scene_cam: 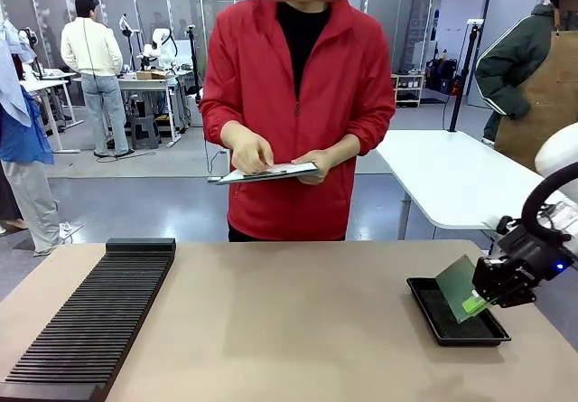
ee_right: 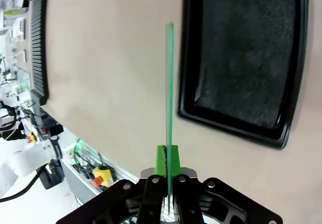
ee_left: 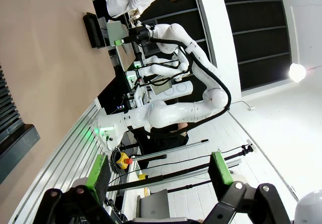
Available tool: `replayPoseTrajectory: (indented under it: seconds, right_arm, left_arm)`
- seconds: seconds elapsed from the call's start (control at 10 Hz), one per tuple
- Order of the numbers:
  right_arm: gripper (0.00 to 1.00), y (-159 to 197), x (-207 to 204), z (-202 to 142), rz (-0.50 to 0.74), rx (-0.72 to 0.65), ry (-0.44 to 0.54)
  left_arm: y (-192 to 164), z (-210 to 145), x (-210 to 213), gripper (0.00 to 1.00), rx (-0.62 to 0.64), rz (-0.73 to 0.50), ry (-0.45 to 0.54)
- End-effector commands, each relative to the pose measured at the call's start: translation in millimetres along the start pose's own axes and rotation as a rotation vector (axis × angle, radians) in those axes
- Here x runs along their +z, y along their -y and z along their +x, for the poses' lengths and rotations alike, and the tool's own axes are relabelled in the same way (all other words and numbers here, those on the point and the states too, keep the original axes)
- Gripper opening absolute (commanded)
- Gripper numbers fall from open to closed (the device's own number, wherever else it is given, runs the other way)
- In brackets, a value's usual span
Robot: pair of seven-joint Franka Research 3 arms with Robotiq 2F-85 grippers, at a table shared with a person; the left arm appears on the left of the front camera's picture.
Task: Inspect the PCB.
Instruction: Place the Blank PCB in the ESD tray.
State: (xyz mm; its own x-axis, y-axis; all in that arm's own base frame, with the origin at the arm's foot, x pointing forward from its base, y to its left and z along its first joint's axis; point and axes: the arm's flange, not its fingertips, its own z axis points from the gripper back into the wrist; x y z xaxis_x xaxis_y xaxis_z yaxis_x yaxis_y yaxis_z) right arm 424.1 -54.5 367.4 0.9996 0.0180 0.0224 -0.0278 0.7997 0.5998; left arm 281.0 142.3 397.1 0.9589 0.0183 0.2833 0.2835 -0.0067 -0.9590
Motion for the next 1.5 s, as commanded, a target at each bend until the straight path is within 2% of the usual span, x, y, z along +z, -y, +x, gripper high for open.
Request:
replayPoseTrajectory:
  seconds: [0.0,0.3,0.5,1.0,1.4]
  right_arm:
    - [0.03,10.2,-8.9,24.3,-0.034,0.019,-0.035]
    - [0.03,21.7,-30.1,43.1,-0.056,0.029,0.013]
    - [0.03,23.2,-41.7,46.5,-0.066,0.033,-0.009]
    - [0.03,26.2,-50.7,60.3,-0.061,0.015,0.005]
    - [0.57,21.1,-54.9,56.1,-0.099,0.014,-0.005]
  left_arm:
    - [2.0,-1.7,0.7,1.00,-0.003,0.005,-0.007]
    - [2.0,-1.7,0.7,1.00,-0.003,0.005,-0.007]
    - [2.0,-1.7,0.7,1.00,-0.003,0.005,-0.007]
    - [2.0,-1.7,0.7,1.00,-0.003,0.005,-0.007]
    - [2.0,-1.7,0.7,1.00,-0.003,0.005,-0.007]
